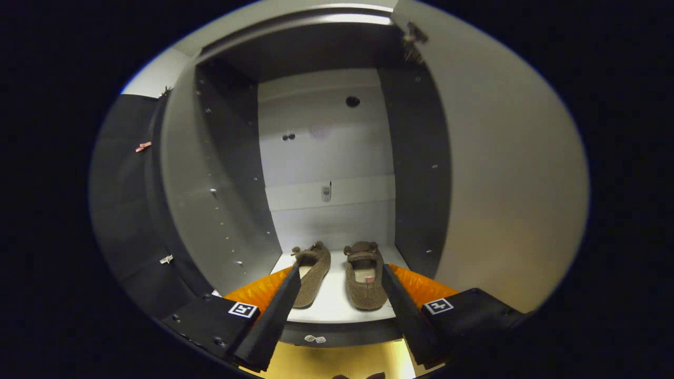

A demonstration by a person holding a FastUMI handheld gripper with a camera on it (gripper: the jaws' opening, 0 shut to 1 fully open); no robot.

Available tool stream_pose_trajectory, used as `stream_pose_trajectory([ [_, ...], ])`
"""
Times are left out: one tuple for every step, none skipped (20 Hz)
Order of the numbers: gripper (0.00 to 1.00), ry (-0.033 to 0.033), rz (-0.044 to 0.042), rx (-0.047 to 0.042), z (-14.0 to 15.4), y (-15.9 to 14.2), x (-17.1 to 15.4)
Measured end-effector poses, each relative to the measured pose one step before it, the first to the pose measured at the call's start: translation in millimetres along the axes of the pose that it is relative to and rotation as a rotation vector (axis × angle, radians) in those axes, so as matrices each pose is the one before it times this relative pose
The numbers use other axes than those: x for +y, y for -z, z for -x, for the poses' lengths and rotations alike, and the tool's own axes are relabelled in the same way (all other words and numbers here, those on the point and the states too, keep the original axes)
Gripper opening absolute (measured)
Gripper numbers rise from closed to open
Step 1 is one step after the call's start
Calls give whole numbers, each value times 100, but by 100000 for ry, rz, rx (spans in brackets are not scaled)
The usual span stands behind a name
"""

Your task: Open the shoe cabinet door, grab the shoes and put them into the shoe cabinet, then close the shoe cabinet door.

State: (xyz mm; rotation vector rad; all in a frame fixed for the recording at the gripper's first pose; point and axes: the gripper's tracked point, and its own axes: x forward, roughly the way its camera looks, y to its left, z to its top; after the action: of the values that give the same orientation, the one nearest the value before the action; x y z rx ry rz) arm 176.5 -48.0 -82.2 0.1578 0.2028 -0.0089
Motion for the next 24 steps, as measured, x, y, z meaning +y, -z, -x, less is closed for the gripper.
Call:
stream_pose_trajectory([
  [98,253,969,-2354,2255,-186,-15],
  [98,-245,688,-1778,2358,-215,58],
  [98,69,898,-1629,2190,-233,15],
  [98,274,1179,-1475,2330,-168,-134],
  [98,184,1160,-830,2152,-152,-210],
  [98,-655,510,-292,2333,-203,-47],
  [98,-1155,-536,-823,2230,-429,26],
  [98,-1275,-834,157,2195,-368,-45],
  [98,-1644,-40,-46,2081,-434,-110],
  [97,-1056,381,458,1916,-293,-446],
  [98,-3571,-652,449,1489,-360,87],
  [98,-2679,-1845,1487,1637,-77,-159],
  [98,-2586,-1480,1572,1633,-43,-140],
  [98,-662,-1147,225,843,-102,-577],
  [98,528,-546,-1457,1525,-570,-1125],
  [98,1762,542,-568,1268,-200,-1273],
  [98,2780,845,-437,1171,56,-1415],
  [98,3535,-375,-750,995,-122,-1735],
  [98,3023,-1260,-608,796,-420,-1665],
  [98,4390,-1277,-728,308,-296,-2117],
  [98,3856,-1129,-1036,267,-282,-2016],
  [98,3671,-728,-1180,-164,-403,-2058],
  [98,3127,-182,-1002,-640,-196,-2078],
  [98,3552,1081,-1009,-739,-226,-2043],
])
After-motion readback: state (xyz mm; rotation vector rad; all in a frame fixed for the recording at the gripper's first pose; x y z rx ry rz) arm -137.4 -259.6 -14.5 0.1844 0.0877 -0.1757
